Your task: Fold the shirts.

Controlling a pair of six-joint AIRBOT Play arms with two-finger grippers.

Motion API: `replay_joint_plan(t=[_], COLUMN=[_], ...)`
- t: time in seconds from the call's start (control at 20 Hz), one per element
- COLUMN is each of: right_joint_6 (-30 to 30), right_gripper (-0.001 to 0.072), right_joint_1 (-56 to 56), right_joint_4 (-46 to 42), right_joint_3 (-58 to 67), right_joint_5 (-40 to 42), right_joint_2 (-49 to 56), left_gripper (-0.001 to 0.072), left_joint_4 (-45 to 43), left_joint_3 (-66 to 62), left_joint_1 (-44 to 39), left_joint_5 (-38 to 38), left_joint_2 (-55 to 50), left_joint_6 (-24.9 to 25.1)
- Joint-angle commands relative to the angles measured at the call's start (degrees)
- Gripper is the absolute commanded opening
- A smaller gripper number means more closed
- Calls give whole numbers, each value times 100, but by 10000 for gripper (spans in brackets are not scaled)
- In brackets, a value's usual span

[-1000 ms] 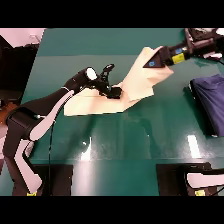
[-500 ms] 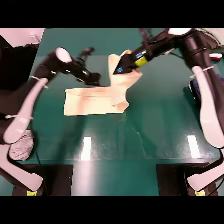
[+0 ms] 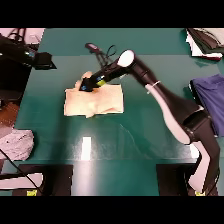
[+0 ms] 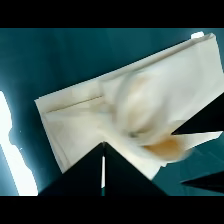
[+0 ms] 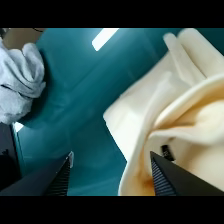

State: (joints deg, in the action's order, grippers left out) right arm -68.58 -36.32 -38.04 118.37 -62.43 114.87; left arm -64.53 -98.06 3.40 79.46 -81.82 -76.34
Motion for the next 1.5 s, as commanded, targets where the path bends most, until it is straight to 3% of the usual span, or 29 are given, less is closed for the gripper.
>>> replay_joint_plan(t=[0.0, 0.25, 0.45, 0.5, 0.55, 0.75, 0.95, 1.15, 1.2, 1.3, 1.35, 1.4, 1.45], right_joint_6=[568, -149, -509, -511, -509, -446, -422, -382, -227, 166, 365, 573, 586], right_gripper=[578, 571, 575, 626, 705, 691, 660, 570, 511, 275, 96, 19, 17], right_joint_1=[-201, 861, 1937, 2146, 2334, 2627, 2190, 1657, 1547, 1379, 1320, 1316, 1342], right_joint_4=[350, -870, -951, -951, -898, -17, 549, 1252, 1556, 1910, 1884, 1886, 1856], right_joint_3=[2, -1366, -3169, -3515, -3807, -4317, -3786, -3261, -3204, -3095, -3045, -2962, -2894], right_joint_5=[581, -730, -518, -461, -450, -269, -219, -44, 2, 76, 103, 48, -4], right_joint_2=[87, -1078, -1823, -1895, -1897, -1523, -813, -225, -129, -28, -35, -42, -92], left_gripper=[20, 20, 20, 20, 21, 20, 20, 20, 20, 20, 20, 20, 21], left_joint_4=[-48, -39, 9, 48, 90, 238, 284, 291, 293, 295, 310, 326, 330], left_joint_3=[7, 15, 24, 59, 94, 350, 422, 422, 422, 422, 422, 422, 422], left_joint_1=[210, 199, 199, 199, 199, 199, 199, 199, 199, 199, 199, 199, 199], left_joint_5=[164, 219, 133, 92, 70, -83, -103, -90, -90, -85, -83, -81, -76], left_joint_2=[210, 205, 195, 199, 195, 195, 195, 195, 195, 195, 195, 195, 195], left_joint_6=[26, 26, 26, 26, 26, 26, 26, 28, 28, 26, 26, 26, 26])
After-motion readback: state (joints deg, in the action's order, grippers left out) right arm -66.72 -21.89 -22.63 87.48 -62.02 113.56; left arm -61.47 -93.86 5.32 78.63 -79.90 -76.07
